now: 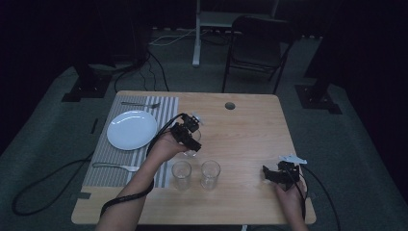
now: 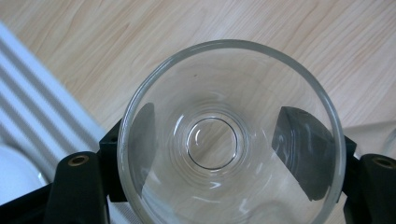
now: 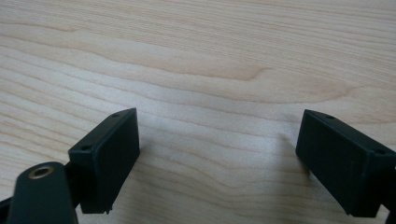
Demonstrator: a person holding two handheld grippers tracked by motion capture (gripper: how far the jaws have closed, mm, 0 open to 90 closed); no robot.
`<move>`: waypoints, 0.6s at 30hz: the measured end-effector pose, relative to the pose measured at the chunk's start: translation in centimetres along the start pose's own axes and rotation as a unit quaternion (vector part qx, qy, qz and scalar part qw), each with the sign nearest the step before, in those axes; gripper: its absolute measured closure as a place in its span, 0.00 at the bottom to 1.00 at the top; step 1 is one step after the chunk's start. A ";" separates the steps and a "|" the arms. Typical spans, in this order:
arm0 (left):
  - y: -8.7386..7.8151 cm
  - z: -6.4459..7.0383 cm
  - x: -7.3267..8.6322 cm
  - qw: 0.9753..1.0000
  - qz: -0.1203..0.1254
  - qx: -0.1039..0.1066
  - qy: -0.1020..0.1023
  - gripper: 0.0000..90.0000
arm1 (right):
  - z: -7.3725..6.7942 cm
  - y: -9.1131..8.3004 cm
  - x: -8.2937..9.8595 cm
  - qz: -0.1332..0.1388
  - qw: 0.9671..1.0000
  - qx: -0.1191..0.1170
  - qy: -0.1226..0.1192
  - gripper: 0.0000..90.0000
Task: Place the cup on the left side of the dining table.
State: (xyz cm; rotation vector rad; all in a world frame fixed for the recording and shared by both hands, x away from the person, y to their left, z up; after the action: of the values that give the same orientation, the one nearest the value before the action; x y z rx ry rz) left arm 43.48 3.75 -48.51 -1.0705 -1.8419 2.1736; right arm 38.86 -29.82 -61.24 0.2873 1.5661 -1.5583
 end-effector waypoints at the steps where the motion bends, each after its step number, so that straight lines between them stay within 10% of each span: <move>1: -0.1 -0.4 0.2 1.000 -0.001 -0.004 -0.002 0.32 | 0.0 0.0 0.0 0.000 1.000 0.000 0.000 0.15; 18: -1.1 -7.7 4.5 0.997 -0.007 -0.040 -0.065 0.32 | 0.0 0.0 0.0 -0.001 1.000 0.002 0.002 0.15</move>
State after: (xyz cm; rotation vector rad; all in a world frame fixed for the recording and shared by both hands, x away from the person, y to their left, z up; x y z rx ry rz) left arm 44.02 12.59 -49.72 -0.9489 -1.9994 2.2284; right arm 38.85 -29.82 -61.24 0.2910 1.5661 -1.5626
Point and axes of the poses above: each handheld gripper's, and its own axes: y roughly forward along the jaws, x roughly out of its underside, z roughly to its right, the point moved 9 cm from there along y, roughly forward along the jaws, and after that the axes turned 15 degrees about -y, right-handed, at the moved point
